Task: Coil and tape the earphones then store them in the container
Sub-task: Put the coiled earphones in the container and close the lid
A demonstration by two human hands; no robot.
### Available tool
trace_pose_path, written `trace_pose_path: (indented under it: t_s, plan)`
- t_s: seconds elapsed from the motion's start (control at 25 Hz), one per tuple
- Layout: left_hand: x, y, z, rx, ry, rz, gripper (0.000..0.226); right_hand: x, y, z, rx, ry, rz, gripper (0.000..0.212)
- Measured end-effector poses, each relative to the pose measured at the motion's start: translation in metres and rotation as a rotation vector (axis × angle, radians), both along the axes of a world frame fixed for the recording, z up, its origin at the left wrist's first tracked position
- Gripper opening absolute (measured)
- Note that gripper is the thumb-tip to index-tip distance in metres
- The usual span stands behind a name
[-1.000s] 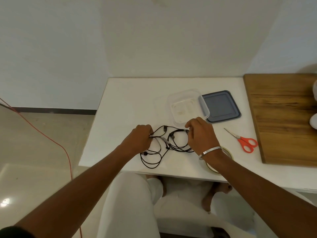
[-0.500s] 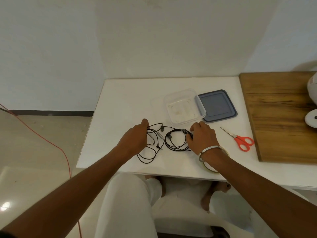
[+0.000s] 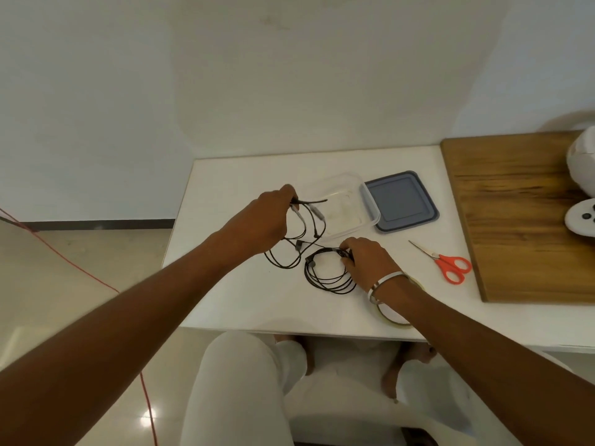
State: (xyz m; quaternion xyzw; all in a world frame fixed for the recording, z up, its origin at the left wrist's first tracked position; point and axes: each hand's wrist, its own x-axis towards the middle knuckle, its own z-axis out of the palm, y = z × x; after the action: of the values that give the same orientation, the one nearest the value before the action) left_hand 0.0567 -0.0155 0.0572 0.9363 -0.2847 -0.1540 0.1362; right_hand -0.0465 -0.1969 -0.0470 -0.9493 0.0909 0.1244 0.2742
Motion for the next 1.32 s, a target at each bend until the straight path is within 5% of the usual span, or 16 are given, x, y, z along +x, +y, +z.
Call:
trace_pose_path:
  t_s: [0.52, 0.88, 1.12, 1.32]
  plan:
    - [0.054, -0.100, 0.012, -0.266, 0.100, 0.231, 0.029, -0.002, -0.007, -0.003, 0.086, -0.068, 0.032, 0.024]
    - [0.043, -0.117, -0.058, 0.106, 0.167, 0.221, 0.027, -0.014, -0.044, 0.019, 0.289, -0.030, 0.302, 0.023]
    - [0.029, -0.118, -0.069, 0.254, 0.026, 0.096, 0.025, -0.016, -0.081, 0.048, 0.764, 0.065, 0.129, 0.015]
    - [0.023, -0.098, -0.074, 0.225, -0.365, -0.043, 0.041, 0.001, -0.105, 0.080, 1.189, -0.004, -0.070, 0.011]
